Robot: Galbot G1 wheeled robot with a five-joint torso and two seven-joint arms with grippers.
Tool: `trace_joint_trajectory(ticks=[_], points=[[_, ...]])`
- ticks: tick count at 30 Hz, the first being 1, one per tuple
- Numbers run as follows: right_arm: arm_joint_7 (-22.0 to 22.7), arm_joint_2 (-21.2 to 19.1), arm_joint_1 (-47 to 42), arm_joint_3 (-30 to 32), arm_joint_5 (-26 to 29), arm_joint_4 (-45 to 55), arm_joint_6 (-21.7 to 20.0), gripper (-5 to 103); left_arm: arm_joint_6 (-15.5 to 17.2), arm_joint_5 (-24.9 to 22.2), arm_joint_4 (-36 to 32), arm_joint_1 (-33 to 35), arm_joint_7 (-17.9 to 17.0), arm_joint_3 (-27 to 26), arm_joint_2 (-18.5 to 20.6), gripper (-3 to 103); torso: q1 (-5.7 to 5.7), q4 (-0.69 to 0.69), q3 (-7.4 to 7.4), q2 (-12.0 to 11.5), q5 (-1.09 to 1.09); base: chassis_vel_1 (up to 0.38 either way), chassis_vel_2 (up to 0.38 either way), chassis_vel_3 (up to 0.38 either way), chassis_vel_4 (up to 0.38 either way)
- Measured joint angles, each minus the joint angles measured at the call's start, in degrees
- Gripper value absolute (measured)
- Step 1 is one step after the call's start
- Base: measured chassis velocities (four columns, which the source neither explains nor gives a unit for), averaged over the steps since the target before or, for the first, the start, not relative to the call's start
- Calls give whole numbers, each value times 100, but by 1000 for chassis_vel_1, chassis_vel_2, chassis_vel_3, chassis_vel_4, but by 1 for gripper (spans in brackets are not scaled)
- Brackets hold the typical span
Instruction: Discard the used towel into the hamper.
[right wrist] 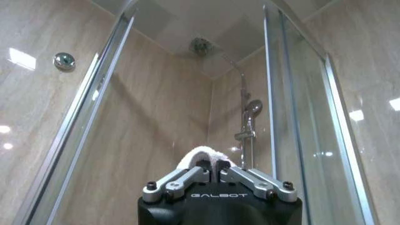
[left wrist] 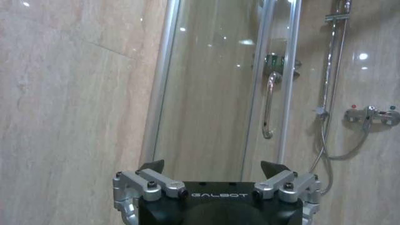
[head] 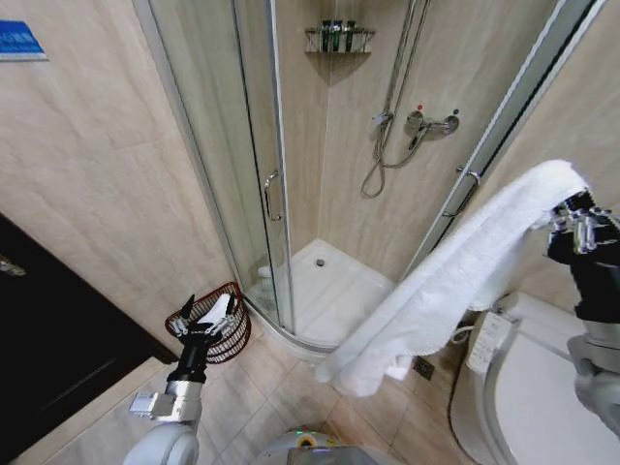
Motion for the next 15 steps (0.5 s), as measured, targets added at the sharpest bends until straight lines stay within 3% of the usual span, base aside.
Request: trace_joint_trajectory(ticks=[15], points=[[-37, -16, 14, -8, 1, 0, 24, 4, 0, 0, 0, 0, 0, 0, 0, 100, 28, 0, 24, 55, 0, 0, 0, 0, 0]])
